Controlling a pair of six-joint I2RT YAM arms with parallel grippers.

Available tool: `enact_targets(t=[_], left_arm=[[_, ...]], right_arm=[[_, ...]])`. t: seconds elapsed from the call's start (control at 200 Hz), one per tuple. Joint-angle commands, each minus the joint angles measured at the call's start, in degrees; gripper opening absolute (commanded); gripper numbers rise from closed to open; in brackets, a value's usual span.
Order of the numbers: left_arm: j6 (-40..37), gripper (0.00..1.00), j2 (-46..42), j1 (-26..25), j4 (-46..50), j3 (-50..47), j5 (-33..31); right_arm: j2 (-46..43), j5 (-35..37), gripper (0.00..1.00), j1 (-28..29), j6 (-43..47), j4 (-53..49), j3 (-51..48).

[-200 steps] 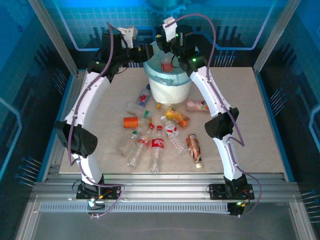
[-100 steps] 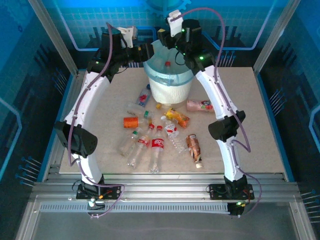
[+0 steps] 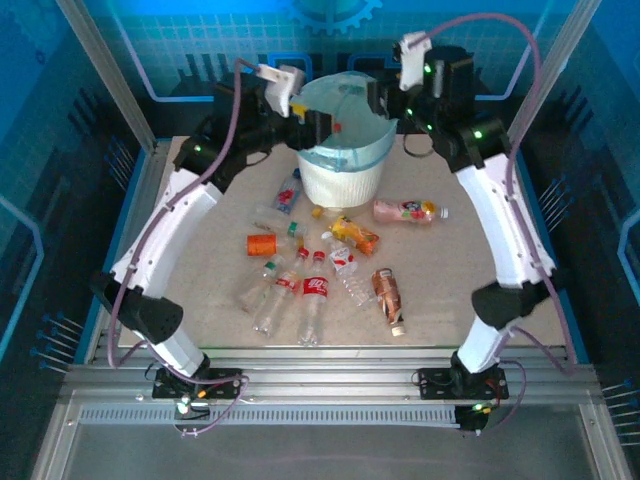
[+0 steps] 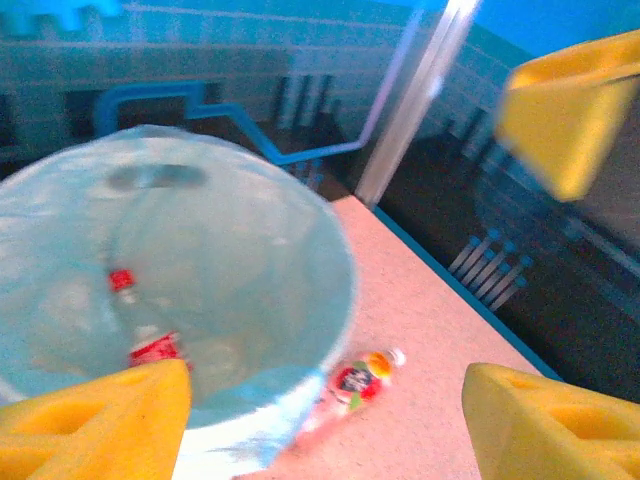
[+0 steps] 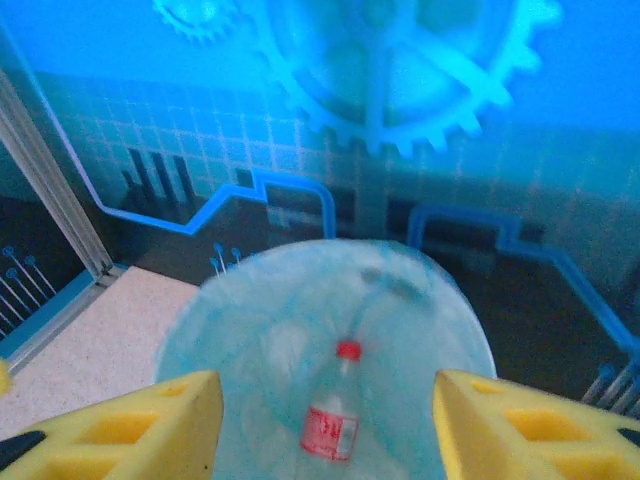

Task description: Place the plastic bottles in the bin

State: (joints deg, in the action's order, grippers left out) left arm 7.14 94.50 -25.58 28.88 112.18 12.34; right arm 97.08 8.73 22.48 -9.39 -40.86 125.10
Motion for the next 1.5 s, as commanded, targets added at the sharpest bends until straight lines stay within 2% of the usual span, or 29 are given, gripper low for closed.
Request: enact_targets(t=[0.0, 0.135, 0.25, 0.405, 0.61, 0.995, 1.281, 1.491], left_arm=[[-6.43, 0.73, -1.33, -3.54, 2.05, -2.37, -2.79], [-10.31, 0.73, -0.82, -8.85, 2.4, -3.43, -3.68], [-12.9, 0.73, 0.47, -12.63, 2.4, -3.97, -4.64], [-14.03, 0.72, 3.82, -16.06, 2.65, -2.32, -6.18], [-15.2, 0.69, 10.64, -19.49, 4.31, 2.6, -7.35], [-16.08, 0.67, 22.74, -22.49, 6.38, 11.91, -7.67], [-16.4, 0.65, 32.15, -22.58, 7.92, 19.73, -8.1], [-17.06, 0.65, 35.95, -22.58, 7.35, 21.33, -8.9]], right_arm=[[-8.79, -0.36, 0.57, -4.24, -7.91, 1.91, -15.44], [-18.58, -2.87, 0.56, -11.09, -13.75, 5.87, -33.19], [-23.95, -6.19, 0.56, -17.04, -16.89, 8.26, -44.57], [-27.63, -9.24, 0.55, -23.49, -18.14, 10.22, -54.92], [-28.1, -13.84, 0.56, -30.55, -19.99, 16.12, -65.04], [-15.44, -22.44, 0.57, -38.14, -24.15, 27.79, -69.87], [-3.65, -27.1, 0.57, -40.05, -28.8, 34.87, -68.54], [4.27, -30.67, 0.57, -40.24, -32.41, 40.23, -67.48]])
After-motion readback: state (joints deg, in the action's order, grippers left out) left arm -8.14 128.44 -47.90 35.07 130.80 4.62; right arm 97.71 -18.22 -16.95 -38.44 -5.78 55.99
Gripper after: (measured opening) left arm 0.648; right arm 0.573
